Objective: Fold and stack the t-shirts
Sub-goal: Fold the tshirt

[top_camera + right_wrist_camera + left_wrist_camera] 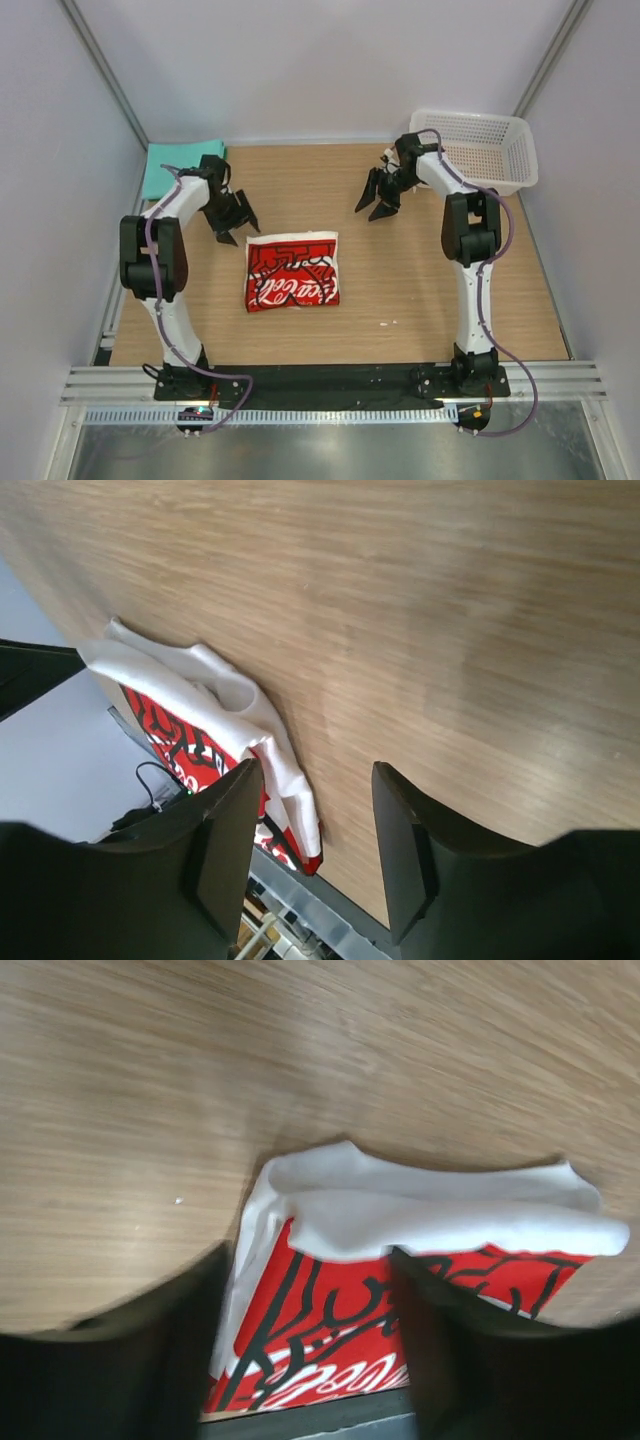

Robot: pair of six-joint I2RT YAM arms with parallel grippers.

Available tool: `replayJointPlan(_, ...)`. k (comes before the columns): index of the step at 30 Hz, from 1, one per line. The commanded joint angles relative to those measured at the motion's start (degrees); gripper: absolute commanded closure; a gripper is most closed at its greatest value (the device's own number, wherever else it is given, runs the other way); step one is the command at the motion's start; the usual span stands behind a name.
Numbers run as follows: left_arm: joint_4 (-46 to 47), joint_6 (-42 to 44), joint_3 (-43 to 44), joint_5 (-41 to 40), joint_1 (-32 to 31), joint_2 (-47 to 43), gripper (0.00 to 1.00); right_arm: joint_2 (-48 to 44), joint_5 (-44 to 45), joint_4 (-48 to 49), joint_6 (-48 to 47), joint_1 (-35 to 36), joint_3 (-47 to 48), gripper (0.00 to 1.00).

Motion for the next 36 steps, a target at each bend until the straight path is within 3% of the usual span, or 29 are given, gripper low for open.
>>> replayJointPlan(1, -0.1, 2.1, 2.8, -2.7, -0.6, -12.1, 0.16, -10.4, 1.3, 0.5, -2.9, 2.3, -2.9, 0.41)
replayJointPlan(2, -0.9, 2.6, 3.0, -3.4, -0.6, -13.7, 0.01, -12.3, 1.7, 1.6, -2.9, 2.9, -5.1, 0.40)
replayJointPlan(6, -2.1, 4.5, -0.3, -4.6, -1.2, -22.4, 0.00, -21.0, 1.2, 8.7, -0.7, 7.4, -18.2, 0.39)
replayJointPlan(10, 2.2, 4.9, -8.7, 4.0, -1.5, -27.2, 0.00, -26.0, 1.2, 14.6, 1.0, 13.3, -29.7, 0.39)
replayJointPlan(13, 9.0, 5.1, -14.6, 12.7, -2.1, -27.3, 0.01, -27.0, 1.8, 17.2, 3.0, 15.7, -33.4, 0.47)
replayJointPlan(14, 12.5, 4.6, -15.7, 14.9, -2.2, -27.1, 0.09, -27.0, 1.0, 20.2, 4.7, 15.8, -34.3, 0.56)
replayJointPlan(15, 14.5, 4.3, -16.6, 16.4, -2.2, -26.6, 0.35, -27.2, -0.8, 22.0, 5.6, 15.9, -35.1, 0.64)
replayJointPlan(17, 18.2, 2.2, -18.9, 18.3, -2.3, -24.9, 0.60, -26.8, -2.7, 25.7, 6.6, 16.1, -36.4, 0.86)
replayJointPlan(18, 21.0, 1.7, -19.4, 18.9, -2.5, -24.1, 0.78, -26.3, -5.2, 27.2, 7.7, 16.4, -36.8, 0.91)
replayJointPlan(21, 25.2, 0.3, -20.0, 21.1, -3.5, -19.9, 0.83, -22.5, -8.8, 31.2, 10.9, 17.6, -36.5, 0.99)
replayJointPlan(29, 28.0, 0.7, -16.5, 20.1, -3.5, -7.7, 0.84, -13.9, -16.1, 42.4, 19.9, 19.5, -35.7, 0.99)
replayJointPlan(32, 28.2, 1.3, -15.5, 18.7, -2.4, -3.5, 0.87, -12.5, -16.5, 44.9, 19.1, 18.3, -37.2, 0.98)
replayJointPlan(36, 28.2, 3.3, -14.5, 17.3, 0.3, 0.6, 0.89, -12.4, -19.5, 46.8, 17.7, 15.5, -41.6, 0.84)
